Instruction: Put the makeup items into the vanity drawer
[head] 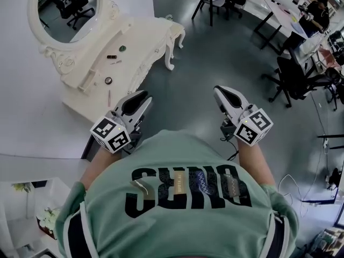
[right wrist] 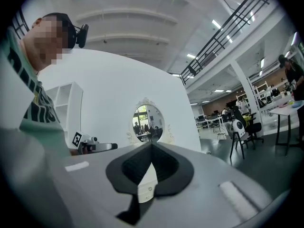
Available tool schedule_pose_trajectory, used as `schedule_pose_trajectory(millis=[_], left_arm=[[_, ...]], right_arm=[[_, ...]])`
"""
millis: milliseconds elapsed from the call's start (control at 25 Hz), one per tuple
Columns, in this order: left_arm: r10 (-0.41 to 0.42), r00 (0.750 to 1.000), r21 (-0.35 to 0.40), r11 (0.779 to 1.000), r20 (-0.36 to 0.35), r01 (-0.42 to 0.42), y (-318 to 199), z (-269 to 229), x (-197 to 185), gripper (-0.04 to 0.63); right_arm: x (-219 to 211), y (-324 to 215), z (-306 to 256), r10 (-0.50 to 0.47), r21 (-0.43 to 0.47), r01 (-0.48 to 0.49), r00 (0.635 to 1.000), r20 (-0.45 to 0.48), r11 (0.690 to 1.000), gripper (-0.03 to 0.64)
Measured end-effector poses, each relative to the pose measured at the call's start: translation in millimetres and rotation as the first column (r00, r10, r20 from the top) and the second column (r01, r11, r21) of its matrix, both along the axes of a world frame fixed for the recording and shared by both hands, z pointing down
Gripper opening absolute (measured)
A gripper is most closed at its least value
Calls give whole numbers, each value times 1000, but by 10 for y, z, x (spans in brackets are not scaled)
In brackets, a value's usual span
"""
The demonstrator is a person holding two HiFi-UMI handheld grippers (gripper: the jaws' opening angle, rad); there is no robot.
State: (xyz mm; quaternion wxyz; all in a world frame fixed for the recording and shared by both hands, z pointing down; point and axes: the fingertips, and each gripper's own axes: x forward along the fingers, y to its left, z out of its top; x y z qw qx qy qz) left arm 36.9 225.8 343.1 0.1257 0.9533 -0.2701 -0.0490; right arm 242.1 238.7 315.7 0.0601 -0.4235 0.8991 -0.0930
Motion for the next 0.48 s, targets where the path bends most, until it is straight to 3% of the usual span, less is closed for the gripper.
schedule_pose_trajectory(millis=[480], left_arm=[[-16,1000,23,1000,1,16,27,-114,876,97]], right_arm=[[750,49,-65,-44,17,45,999,-23,999,8]])
